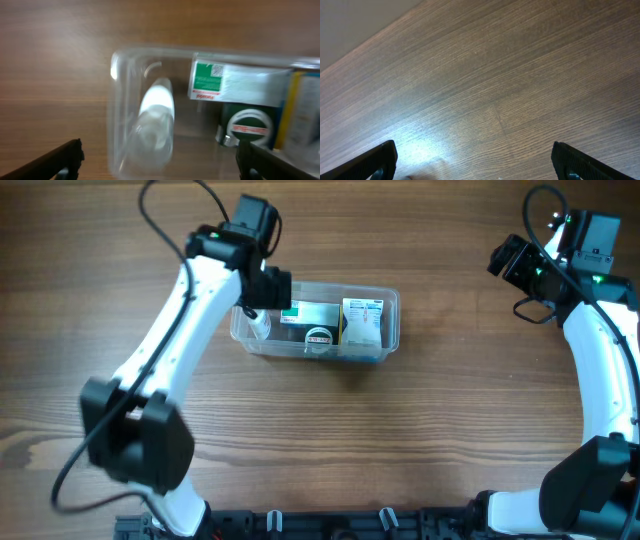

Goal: Pack container
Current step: 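Open the left gripper and withdraw it back to the left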

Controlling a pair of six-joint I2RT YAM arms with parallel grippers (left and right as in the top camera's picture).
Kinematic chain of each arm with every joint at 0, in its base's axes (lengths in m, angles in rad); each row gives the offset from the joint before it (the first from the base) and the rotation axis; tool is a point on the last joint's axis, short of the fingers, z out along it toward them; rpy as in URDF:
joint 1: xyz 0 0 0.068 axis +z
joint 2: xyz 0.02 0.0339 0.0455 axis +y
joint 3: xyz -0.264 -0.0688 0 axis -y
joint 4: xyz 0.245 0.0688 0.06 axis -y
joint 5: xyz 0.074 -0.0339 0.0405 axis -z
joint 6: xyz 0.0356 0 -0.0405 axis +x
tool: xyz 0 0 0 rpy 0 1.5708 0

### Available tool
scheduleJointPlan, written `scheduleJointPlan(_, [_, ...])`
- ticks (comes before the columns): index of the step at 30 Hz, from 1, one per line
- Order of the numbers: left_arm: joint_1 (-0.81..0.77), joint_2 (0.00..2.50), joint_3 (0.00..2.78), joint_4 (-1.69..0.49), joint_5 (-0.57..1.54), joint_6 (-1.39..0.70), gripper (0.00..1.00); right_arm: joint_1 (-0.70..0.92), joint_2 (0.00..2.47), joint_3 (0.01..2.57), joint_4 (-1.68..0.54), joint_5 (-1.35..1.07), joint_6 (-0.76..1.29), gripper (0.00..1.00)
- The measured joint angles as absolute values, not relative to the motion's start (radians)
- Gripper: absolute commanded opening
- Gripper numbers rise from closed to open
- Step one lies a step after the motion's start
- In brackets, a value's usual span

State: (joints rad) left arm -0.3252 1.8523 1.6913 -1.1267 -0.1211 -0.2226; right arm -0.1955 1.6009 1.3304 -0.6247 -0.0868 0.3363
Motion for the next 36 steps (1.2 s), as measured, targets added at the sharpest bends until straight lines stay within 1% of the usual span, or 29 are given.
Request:
scheduleJointPlan(6, [-0.326, 1.67, 1.716, -1.212, -0.164, -0.231, 1.0, -0.196, 1.601, 1.33, -0.625, -0.087, 0.336, 1.0])
scheduleJointPlan(10, [-0.325, 1.506, 1.718, -1.313, -0.241, -0.276, 1.0, -0.196, 1.601, 1.33, -0.625, -0.087, 0.336, 1.0])
scheduleJointPlan(16, [-0.325, 1.259, 1.72, -1.463, -0.275, -0.302, 1.0, -0.196, 1.601, 1.33, -0.624, -0.087, 0.336, 1.0])
scheduleJointPlan(21, [-0.325, 1.084, 1.722, -1.488, -0.288, -0.306, 1.0, -0.196, 1.601, 1.33, -0.625, -0.087, 0.336, 1.0])
scheduleJointPlan(30, [-0.325, 0.875, 1.724, -1.639, -0.26, -0.313, 1.0, -0.196, 1.601, 1.33, -0.625, -0.087, 0.336, 1.0])
scheduleJointPlan(36, [-0.324, 0.813, 1.724, -1.643, -0.222, -0.336, 1.0, -0.196, 1.601, 1.33, -0.625, -0.087, 0.336, 1.0])
